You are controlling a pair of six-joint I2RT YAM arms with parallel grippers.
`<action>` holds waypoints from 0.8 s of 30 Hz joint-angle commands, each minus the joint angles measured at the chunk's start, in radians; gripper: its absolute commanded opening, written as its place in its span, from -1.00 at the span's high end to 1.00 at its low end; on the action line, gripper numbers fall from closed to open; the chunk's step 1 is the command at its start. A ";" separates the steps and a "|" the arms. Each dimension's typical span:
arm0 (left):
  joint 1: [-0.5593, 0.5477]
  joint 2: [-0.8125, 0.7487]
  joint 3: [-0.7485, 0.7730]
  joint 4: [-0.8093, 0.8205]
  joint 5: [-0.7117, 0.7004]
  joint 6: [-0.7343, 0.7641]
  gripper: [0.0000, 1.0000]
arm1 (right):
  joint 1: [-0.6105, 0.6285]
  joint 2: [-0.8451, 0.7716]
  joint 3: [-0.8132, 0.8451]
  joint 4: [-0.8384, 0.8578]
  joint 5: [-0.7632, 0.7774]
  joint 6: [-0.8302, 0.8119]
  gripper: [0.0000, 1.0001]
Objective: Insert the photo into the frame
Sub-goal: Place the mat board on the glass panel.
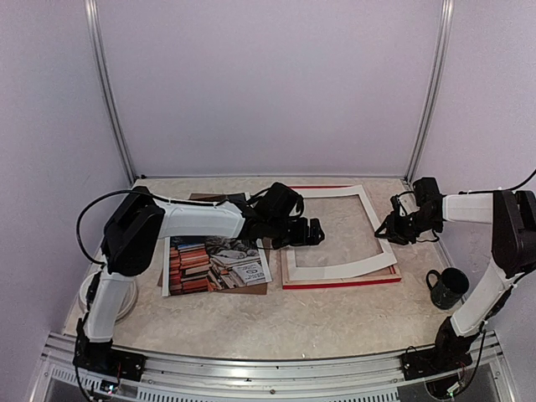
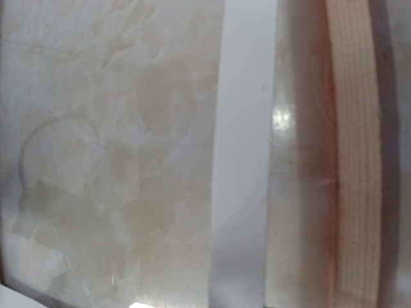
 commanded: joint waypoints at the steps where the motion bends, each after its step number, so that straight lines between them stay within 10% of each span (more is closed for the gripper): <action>1: -0.014 0.036 0.024 -0.066 -0.030 -0.001 -0.98 | 0.012 0.010 0.005 -0.018 0.010 -0.011 0.32; 24: 0.024 0.026 -0.054 -0.097 -0.078 -0.037 -0.98 | 0.025 0.005 0.027 -0.074 0.141 -0.011 0.19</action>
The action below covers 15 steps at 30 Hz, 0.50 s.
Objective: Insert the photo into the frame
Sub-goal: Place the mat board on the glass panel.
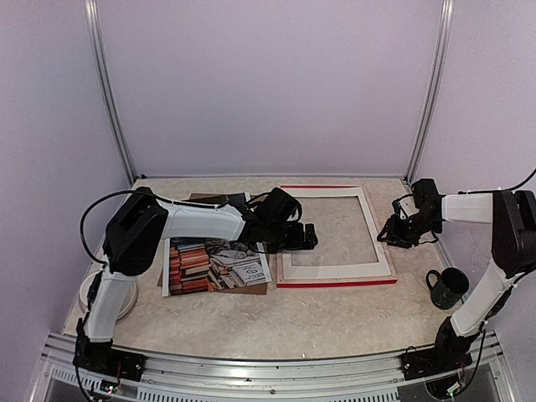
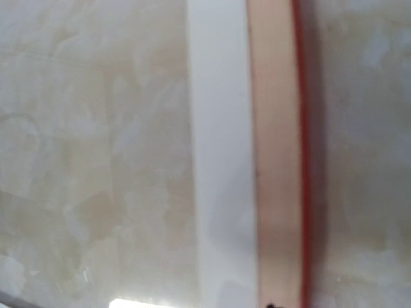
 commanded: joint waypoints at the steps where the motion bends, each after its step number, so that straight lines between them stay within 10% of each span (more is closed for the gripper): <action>1: 0.027 0.000 -0.043 -0.050 -0.019 -0.018 -0.98 | 0.020 0.008 0.032 -0.031 0.051 -0.011 0.17; 15: 0.037 -0.128 -0.089 0.120 0.118 -0.020 -0.98 | 0.050 -0.047 0.025 0.017 -0.015 -0.022 0.06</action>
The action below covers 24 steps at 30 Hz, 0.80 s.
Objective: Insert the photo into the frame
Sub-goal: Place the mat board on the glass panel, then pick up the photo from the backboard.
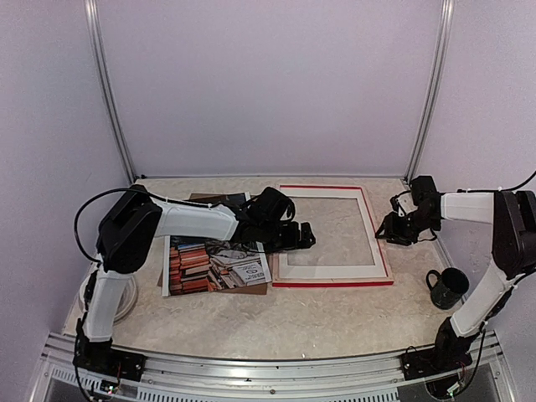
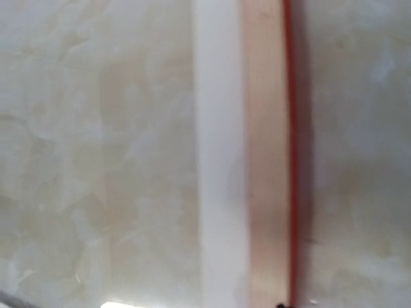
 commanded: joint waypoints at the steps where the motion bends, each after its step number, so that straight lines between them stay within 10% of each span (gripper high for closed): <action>1: 0.017 -0.117 -0.013 0.060 0.056 -0.005 -0.98 | 0.034 -0.042 0.005 0.034 -0.048 -0.020 0.04; 8: 0.067 -0.286 -0.071 0.020 0.007 0.000 -0.98 | 0.087 -0.093 0.014 0.047 -0.027 -0.027 -0.43; 24: 0.296 -0.708 -0.711 0.055 -0.034 -0.168 -0.98 | 0.383 -0.010 0.180 0.115 -0.093 0.095 -0.48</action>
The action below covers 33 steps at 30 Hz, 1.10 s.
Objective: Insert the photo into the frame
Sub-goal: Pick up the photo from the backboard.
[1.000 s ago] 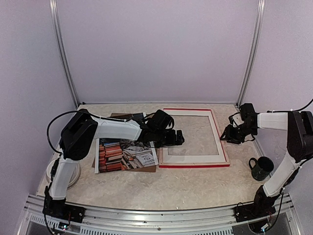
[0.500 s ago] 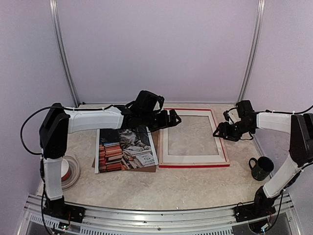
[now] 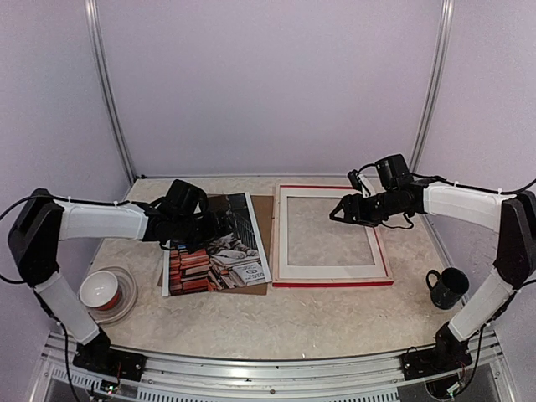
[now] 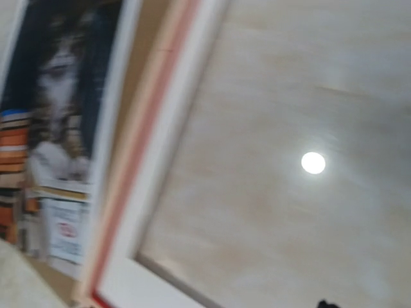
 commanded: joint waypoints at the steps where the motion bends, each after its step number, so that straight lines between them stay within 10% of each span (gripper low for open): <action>1: 0.050 -0.126 -0.102 0.028 0.001 -0.059 -0.98 | 0.101 0.068 0.077 0.050 -0.020 0.057 -0.48; 15: 0.130 -0.350 -0.272 -0.029 -0.039 -0.114 -0.98 | 0.402 0.388 0.394 0.000 0.012 0.139 -0.47; 33: 0.163 -0.270 -0.353 0.123 -0.021 -0.112 -0.98 | 0.483 0.716 0.779 -0.254 0.208 0.248 -0.55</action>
